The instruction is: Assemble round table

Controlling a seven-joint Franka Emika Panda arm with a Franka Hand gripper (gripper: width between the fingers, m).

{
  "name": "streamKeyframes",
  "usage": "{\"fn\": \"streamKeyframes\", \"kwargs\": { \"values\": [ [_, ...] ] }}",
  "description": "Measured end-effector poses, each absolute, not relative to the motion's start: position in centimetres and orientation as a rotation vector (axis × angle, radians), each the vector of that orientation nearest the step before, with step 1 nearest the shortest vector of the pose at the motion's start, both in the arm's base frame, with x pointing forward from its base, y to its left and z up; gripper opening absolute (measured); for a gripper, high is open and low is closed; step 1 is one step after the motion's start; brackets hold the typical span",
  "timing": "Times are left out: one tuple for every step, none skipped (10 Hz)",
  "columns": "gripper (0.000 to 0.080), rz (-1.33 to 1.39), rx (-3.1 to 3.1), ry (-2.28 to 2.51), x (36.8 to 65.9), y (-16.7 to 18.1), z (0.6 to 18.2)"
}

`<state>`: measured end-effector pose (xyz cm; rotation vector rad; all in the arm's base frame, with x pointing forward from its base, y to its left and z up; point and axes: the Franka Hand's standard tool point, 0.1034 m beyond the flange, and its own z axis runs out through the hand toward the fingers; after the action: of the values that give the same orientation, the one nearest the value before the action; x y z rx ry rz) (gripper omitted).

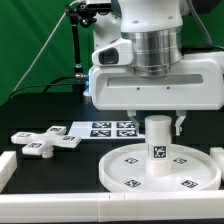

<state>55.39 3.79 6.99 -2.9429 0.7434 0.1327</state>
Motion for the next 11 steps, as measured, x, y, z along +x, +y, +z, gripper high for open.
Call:
{"fn": "streamKeyframes", "kwargs": {
  "values": [
    [0.0415, 0.151, -2.872, 0.945, 55.36, 3.85, 6.98],
    [0.0415, 0.160, -2.827, 1.072, 55.36, 3.97, 6.99],
    [0.0415, 0.169, -2.772, 1.212, 55.39, 4.07, 7.01],
    [0.0415, 0.174, -2.738, 1.291, 55.40, 4.10, 7.02],
    [0.0415, 0.173, -2.740, 1.287, 55.40, 4.11, 7.02],
    [0.0415, 0.172, -2.751, 1.260, 55.40, 4.14, 7.02],
    [0.0573, 0.163, -2.784, 1.189, 55.47, 4.19, 7.05],
    [0.0573, 0.148, -2.823, 1.100, 55.62, 4.45, 7.16],
    [0.0636, 0.142, -2.843, 1.037, 55.61, 4.44, 7.24],
    [0.0646, 0.129, -2.866, 0.964, 55.65, 4.31, 7.33],
    [0.0646, 0.124, -2.899, 0.850, 55.61, 4.34, 7.25]
  ]
}}
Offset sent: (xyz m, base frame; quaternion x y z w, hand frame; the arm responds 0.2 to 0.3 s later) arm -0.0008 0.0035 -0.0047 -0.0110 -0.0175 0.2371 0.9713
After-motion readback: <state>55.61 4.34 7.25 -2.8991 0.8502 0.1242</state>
